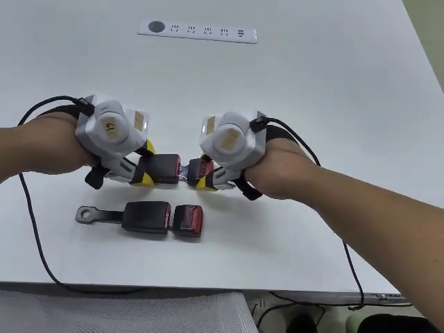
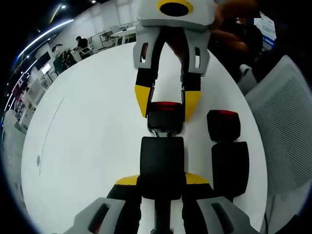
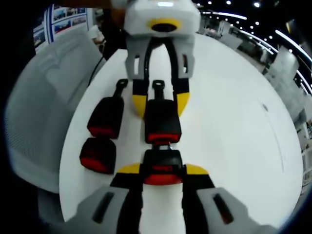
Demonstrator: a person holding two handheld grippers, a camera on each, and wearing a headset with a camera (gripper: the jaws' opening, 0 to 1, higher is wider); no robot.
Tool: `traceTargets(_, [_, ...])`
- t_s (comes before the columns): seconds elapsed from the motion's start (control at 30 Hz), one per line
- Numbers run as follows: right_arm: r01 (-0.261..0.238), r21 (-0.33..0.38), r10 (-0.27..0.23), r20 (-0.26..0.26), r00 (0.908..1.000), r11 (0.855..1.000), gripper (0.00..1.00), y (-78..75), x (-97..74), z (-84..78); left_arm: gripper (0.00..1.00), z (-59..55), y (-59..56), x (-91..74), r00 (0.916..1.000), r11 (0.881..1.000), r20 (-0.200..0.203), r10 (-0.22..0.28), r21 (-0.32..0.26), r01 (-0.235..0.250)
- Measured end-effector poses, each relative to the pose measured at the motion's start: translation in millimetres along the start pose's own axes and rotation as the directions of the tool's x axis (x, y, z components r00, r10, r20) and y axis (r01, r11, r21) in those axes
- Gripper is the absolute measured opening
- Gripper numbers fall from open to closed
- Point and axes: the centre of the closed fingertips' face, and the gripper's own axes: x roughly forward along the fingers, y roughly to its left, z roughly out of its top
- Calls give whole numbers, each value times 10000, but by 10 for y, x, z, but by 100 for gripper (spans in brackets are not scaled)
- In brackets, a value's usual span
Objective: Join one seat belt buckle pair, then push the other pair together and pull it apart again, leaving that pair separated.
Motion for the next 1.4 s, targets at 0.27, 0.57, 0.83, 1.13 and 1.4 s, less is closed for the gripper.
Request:
traceTargets(0.27, [-24,-41,24,-45,10000,10000,28,-3,26,12,32,-3,-2,-4,10000,10000,-56,18,-61,-18])
traceTargets(0.57, [-8,-47,7,-39,10000,10000,29,5,20,6,32,-11,-1,-4,10000,10000,-34,1,-99,-1])
traceTargets(0.83, [67,-7,-67,-74,10000,10000,29,18,10,-6,32,-10,-11,-6,9999,10000,-128,22,27,-22])
traceTargets(1.13, [107,37,-107,-93,9999,9999,29,33,-28,-58,32,-11,-12,-8,9999,9999,-121,-61,103,62])
traceTargets(1.4, [81,217,-81,-8,10000,9997,30,41,-78,-113,32,-26,-15,-19,9999,9997,-122,-50,226,53])
